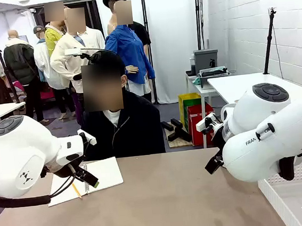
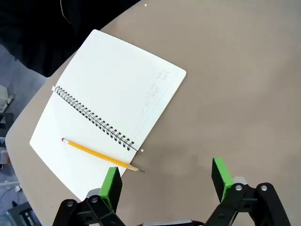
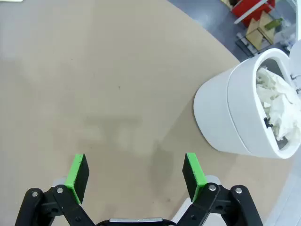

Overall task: Sort the paper based on its condition.
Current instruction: If a person hands you a paper, place it in the Organizing basket , and if it's crumpled, put it in the Trash can.

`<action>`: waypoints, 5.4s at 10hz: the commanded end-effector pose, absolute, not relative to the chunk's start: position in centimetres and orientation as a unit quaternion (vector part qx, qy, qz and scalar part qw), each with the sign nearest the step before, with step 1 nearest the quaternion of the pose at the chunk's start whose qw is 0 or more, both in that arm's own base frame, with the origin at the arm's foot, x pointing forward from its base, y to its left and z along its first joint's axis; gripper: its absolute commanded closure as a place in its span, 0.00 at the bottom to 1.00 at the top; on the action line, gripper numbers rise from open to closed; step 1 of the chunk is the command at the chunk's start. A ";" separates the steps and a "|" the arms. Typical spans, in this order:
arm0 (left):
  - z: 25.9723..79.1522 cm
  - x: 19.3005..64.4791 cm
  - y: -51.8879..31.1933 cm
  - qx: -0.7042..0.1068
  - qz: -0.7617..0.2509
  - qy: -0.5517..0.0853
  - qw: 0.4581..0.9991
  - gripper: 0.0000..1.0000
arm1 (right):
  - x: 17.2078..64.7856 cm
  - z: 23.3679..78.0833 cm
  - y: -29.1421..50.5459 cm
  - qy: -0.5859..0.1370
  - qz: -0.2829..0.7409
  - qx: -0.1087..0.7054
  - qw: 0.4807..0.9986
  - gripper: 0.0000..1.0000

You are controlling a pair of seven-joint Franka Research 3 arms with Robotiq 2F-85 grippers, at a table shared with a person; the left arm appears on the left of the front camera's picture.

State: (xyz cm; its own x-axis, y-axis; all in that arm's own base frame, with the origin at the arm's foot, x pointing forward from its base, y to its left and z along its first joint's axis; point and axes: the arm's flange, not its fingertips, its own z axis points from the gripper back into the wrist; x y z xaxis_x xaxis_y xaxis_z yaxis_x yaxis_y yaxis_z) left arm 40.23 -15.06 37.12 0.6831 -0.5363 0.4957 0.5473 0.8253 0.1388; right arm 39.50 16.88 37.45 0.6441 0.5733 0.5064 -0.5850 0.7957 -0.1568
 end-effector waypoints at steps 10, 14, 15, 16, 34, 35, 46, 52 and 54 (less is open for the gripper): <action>37.1 40.2 -15.1 -0.010 -0.295 -0.267 0.917 0.00 | 39.5 37.4 16.9 -0.276 0.319 0.011 0.907 0.00; 37.1 40.2 -15.1 -0.010 -0.295 -0.267 0.917 0.00 | 39.5 37.4 16.9 -0.276 0.319 0.011 0.907 0.00; 37.1 40.2 -15.1 -0.010 -0.295 -0.267 0.917 0.00 | 39.5 37.4 16.9 -0.276 0.319 0.011 0.907 0.00; 37.1 40.2 -15.1 -0.010 -0.295 -0.267 0.917 0.00 | 39.5 37.4 16.9 -0.276 0.319 0.011 0.907 0.00; 56.2 33.8 -13.6 -0.135 -0.326 -0.290 0.890 0.00 | 36.1 56.6 19.8 -0.303 0.358 0.135 0.873 0.00; 57.5 33.2 -12.8 -0.130 -0.321 -0.308 0.886 0.00 | 35.6 57.6 19.4 -0.326 0.355 0.138 0.866 0.00; 62.0 31.0 -10.4 -0.124 -0.291 -0.360 0.878 0.00 | 33.6 62.2 17.9 -0.384 0.326 0.126 0.855 0.00; 63.6 29.1 -10.0 -0.143 -0.298 -0.350 0.876 0.00 | 32.4 63.0 17.9 -0.367 0.317 0.173 0.857 0.00; 63.7 28.8 -10.0 -0.141 -0.300 -0.350 0.876 0.00 | 32.5 63.1 18.0 -0.360 0.313 0.176 0.861 0.00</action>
